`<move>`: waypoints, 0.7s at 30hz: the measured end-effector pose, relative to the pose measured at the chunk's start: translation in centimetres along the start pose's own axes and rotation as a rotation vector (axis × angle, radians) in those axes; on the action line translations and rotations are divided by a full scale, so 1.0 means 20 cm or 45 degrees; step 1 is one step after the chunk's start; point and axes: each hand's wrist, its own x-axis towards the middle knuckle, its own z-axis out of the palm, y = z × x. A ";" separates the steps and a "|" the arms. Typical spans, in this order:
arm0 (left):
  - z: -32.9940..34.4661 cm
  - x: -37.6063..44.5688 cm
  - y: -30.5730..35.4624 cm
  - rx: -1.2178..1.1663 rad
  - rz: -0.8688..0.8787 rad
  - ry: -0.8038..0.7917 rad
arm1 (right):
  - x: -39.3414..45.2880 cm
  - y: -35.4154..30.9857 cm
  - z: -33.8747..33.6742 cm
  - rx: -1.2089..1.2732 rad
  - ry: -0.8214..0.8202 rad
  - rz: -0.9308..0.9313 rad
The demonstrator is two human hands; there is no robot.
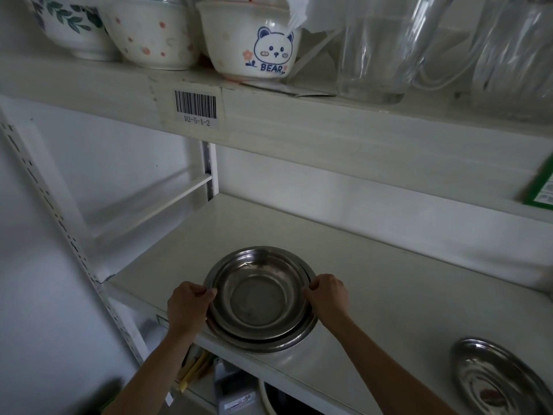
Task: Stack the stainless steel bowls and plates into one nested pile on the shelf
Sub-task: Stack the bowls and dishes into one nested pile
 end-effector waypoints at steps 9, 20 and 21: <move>0.01 -0.02 0.00 -0.072 -0.005 0.047 | 0.01 0.01 0.04 -0.045 0.038 -0.003; 0.05 0.03 -0.07 -0.265 -0.121 -0.050 | 0.00 0.09 0.07 0.379 0.205 0.068; 0.04 0.03 -0.08 -0.312 -0.134 -0.084 | 0.00 0.11 0.08 0.416 0.221 0.100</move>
